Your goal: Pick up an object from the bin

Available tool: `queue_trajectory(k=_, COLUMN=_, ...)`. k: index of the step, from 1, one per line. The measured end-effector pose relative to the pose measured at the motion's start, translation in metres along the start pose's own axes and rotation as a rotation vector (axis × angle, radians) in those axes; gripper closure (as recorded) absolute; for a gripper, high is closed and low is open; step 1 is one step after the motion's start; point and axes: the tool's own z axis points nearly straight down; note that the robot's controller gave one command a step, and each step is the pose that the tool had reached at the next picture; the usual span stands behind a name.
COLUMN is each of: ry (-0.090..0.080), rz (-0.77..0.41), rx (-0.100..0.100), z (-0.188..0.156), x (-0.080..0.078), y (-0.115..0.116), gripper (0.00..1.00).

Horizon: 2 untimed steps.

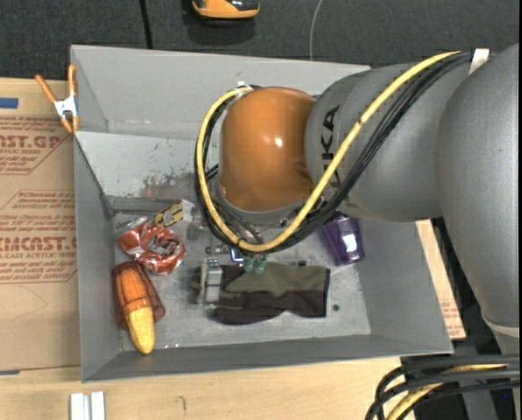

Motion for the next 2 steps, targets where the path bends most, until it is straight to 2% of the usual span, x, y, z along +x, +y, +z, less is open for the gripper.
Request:
queue_trajectory(k=1, ry=-0.008, rz=0.002, rx=-0.001, z=-0.005, x=-0.002, y=-0.001, gripper=0.0)
queue_trajectory(k=2, ry=-0.01, rz=0.106, rx=-0.002, z=0.058, x=0.005, y=-0.044, gripper=0.0)
